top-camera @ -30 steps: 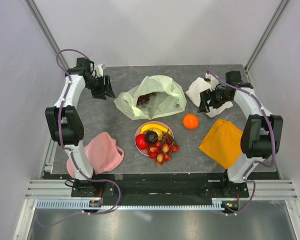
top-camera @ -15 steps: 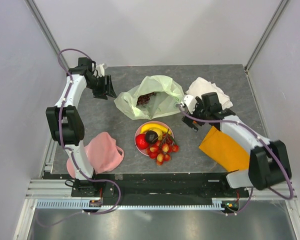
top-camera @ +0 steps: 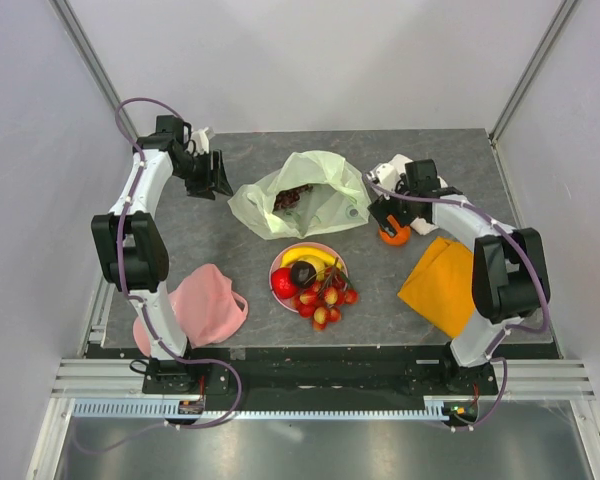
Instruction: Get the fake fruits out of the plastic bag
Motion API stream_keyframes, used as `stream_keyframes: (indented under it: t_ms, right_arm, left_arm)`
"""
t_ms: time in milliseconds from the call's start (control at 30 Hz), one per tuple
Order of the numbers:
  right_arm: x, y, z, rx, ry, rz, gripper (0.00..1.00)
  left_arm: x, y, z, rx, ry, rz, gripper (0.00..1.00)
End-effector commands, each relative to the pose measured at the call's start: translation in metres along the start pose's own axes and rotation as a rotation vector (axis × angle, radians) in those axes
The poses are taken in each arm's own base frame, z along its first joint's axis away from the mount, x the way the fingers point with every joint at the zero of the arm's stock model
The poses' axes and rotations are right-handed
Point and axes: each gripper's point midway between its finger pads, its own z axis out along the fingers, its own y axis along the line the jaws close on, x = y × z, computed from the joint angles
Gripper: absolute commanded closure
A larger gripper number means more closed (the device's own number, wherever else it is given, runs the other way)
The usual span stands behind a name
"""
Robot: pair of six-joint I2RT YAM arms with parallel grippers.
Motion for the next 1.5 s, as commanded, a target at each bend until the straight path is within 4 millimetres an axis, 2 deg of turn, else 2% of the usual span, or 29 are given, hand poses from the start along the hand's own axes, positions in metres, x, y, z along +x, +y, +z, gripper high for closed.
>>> stream_keyframes:
  t_ms: [0, 233, 267, 300, 367, 433, 467, 500, 567, 600, 633, 667, 700, 767, 800, 867, 900, 933, 967, 1000, 1067, 1100, 1267, 1333, 1367, 1400, 1467]
  right_arm:
    - [0.010, -0.007, 0.003, -0.056, 0.045, 0.097, 0.10]
    - [0.024, 0.013, 0.001, -0.143, 0.089, 0.119, 0.17]
    - [0.025, 0.015, 0.000, -0.147, 0.093, 0.121, 0.20]
    - [0.025, 0.017, -0.001, -0.158, 0.094, 0.121, 0.29]
    - [0.024, 0.019, -0.007, -0.163, 0.096, 0.121, 0.35]
    - [0.012, 0.019, -0.019, -0.173, 0.075, 0.123, 0.41]
    - [0.005, 0.019, -0.025, -0.178, 0.060, 0.125, 0.42]
    - [-0.013, 0.015, -0.036, -0.177, 0.018, 0.116, 0.43]
    - [-0.037, 0.028, -0.062, -0.239, -0.047, 0.104, 0.43]
    - [-0.059, 0.034, -0.075, -0.260, -0.097, 0.065, 0.43]
    - [-0.070, 0.049, -0.091, -0.307, -0.120, 0.038, 0.42]
    - [-0.080, 0.059, -0.099, -0.334, -0.142, 0.005, 0.42]
    - [-0.100, 0.075, -0.109, -0.369, -0.185, -0.072, 0.41]
    - [-0.114, 0.099, -0.123, -0.440, -0.206, -0.118, 0.41]
    - [-0.131, 0.112, -0.132, -0.466, -0.238, -0.163, 0.41]
    - [-0.144, 0.128, -0.132, -0.520, -0.249, -0.180, 0.41]
    - [-0.163, 0.139, -0.139, -0.536, -0.282, -0.216, 0.41]
    - [-0.168, 0.146, -0.131, -0.562, -0.263, -0.195, 0.41]
    - [-0.176, 0.152, -0.133, -0.586, -0.274, -0.195, 0.42]
    - [-0.195, 0.160, -0.141, -0.596, -0.313, -0.223, 0.43]
    - [-0.205, 0.171, -0.141, -0.630, -0.313, -0.233, 0.43]
    - [-0.219, 0.178, -0.151, -0.643, -0.352, -0.260, 0.43]
    - [-0.247, 0.215, -0.166, -0.737, -0.413, -0.305, 0.42]
    - [-0.269, 0.225, -0.179, -0.756, -0.474, -0.311, 0.42]
    - [-0.285, 0.232, -0.195, -0.773, -0.518, -0.294, 0.42]
    - [-0.300, 0.235, -0.201, -0.773, -0.574, -0.300, 0.42]
    - [-0.319, 0.241, -0.220, -0.792, -0.636, -0.277, 0.42]
  left_arm:
    - [-0.008, -0.011, -0.017, 0.018, -0.048, 0.055, 0.34]
    - [-0.009, -0.010, -0.014, 0.020, -0.050, 0.052, 0.34]
    - [-0.009, -0.010, -0.015, 0.020, -0.050, 0.051, 0.34]
    - [-0.008, -0.010, -0.014, 0.020, -0.047, 0.049, 0.34]
    - [-0.008, -0.009, -0.013, 0.020, -0.045, 0.047, 0.34]
    - [-0.009, -0.010, -0.013, 0.024, -0.047, 0.044, 0.34]
    - [-0.010, -0.010, -0.013, 0.029, -0.051, 0.042, 0.34]
    - [-0.011, -0.010, -0.014, 0.033, -0.053, 0.040, 0.34]
    - [-0.014, -0.011, -0.012, 0.044, -0.057, 0.031, 0.34]
    - [-0.015, -0.011, -0.012, 0.048, -0.058, 0.026, 0.34]
    - [-0.017, -0.011, -0.011, 0.053, -0.060, 0.023, 0.34]
    - [-0.021, -0.013, -0.012, 0.062, -0.070, 0.028, 0.34]
    - [-0.023, -0.013, -0.012, 0.068, -0.072, 0.029, 0.34]
    - [-0.031, -0.019, -0.014, 0.090, -0.090, 0.012, 0.34]
    - [-0.033, -0.020, -0.014, 0.095, -0.091, 0.008, 0.34]
    - [-0.038, -0.025, -0.017, 0.114, -0.103, 0.006, 0.34]
    - [-0.040, -0.026, -0.018, 0.118, -0.109, 0.008, 0.34]
    - [-0.041, -0.027, -0.019, 0.120, -0.112, 0.004, 0.34]
    - [-0.041, -0.029, -0.020, 0.127, -0.114, 0.004, 0.34]
    - [-0.042, -0.030, -0.022, 0.130, -0.118, 0.005, 0.34]
    - [-0.043, -0.033, -0.027, 0.134, -0.128, 0.006, 0.34]
    - [-0.044, -0.033, -0.029, 0.135, -0.134, 0.005, 0.34]
    - [-0.047, -0.035, -0.038, 0.118, -0.154, 0.010, 0.34]
    - [-0.045, -0.029, -0.042, 0.076, -0.158, 0.007, 0.34]
    - [-0.046, -0.026, -0.048, 0.063, -0.170, 0.003, 0.33]
    - [-0.045, -0.022, -0.051, 0.052, -0.174, -0.008, 0.34]
    - [-0.044, -0.013, -0.060, 0.028, -0.188, -0.032, 0.34]
